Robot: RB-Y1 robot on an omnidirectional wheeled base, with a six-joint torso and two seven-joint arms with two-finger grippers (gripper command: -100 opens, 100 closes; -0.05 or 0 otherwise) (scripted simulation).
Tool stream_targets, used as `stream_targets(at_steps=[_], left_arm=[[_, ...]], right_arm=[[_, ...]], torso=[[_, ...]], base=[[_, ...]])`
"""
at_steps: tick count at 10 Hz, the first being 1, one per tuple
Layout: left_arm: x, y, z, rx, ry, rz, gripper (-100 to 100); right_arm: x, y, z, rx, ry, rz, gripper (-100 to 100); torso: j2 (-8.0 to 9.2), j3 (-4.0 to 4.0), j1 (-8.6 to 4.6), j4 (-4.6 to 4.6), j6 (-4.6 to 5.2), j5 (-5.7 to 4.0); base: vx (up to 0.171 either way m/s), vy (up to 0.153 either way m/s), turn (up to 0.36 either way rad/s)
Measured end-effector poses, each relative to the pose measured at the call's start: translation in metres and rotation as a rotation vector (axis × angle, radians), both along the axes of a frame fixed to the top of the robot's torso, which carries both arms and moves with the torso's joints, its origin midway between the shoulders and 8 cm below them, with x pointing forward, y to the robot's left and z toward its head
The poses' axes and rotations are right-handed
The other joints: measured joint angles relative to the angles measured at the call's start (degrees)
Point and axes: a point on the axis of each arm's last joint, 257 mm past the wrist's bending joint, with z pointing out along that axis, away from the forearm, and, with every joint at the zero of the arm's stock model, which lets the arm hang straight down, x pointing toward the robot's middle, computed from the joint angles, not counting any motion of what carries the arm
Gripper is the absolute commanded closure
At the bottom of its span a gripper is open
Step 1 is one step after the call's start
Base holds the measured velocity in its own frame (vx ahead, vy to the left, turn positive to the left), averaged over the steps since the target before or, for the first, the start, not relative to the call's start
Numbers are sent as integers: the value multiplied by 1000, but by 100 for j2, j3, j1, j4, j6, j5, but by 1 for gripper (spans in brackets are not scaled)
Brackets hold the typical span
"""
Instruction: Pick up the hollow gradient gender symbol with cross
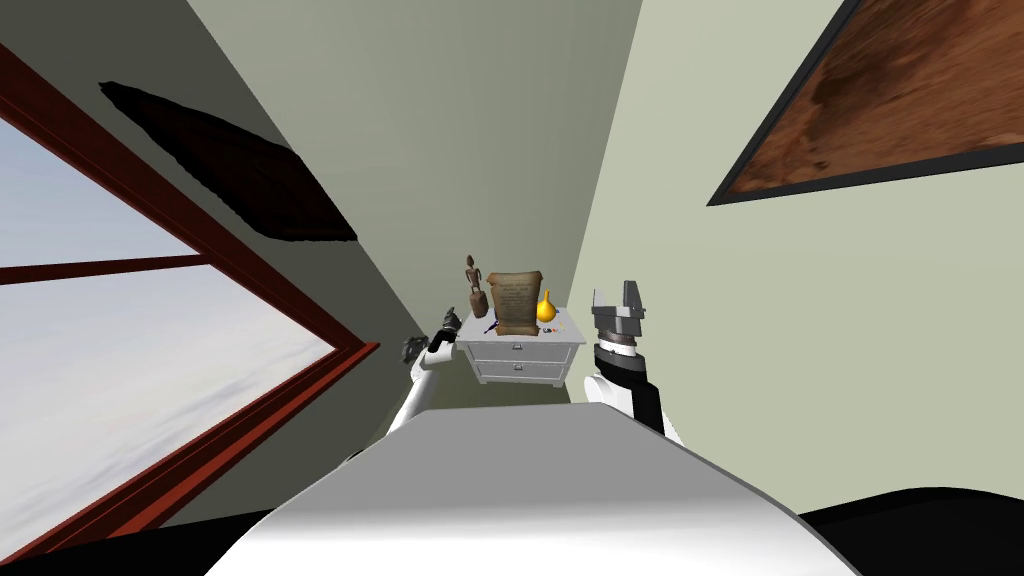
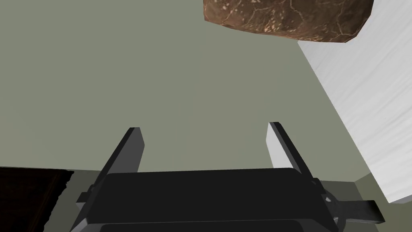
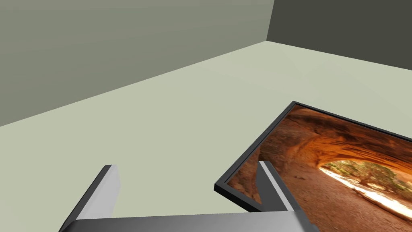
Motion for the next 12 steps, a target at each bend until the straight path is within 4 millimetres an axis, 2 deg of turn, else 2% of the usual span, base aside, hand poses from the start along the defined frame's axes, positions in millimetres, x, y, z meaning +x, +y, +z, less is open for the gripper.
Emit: stream_targets(at_steps=[6, 10, 12], left_arm=[[18, 1, -46, -114, 142, 22, -100], [24, -12, -85, -209, 261, 31, -100], [28, -21, -96, -253, 313, 32, -100]], right_arm=[[0, 0, 0, 0, 0, 0, 0], [0, 0, 0, 0, 0, 0, 0], [0, 0, 0, 0, 0, 0, 0]], torso=[[-2, -2, 2, -1, -2, 1], [-2, -2, 1, -1, -2, 1], [-3, -2, 1, -2, -3, 1]], base=[[-2, 17, -13], [1, 20, -19], [4, 15, -6]])
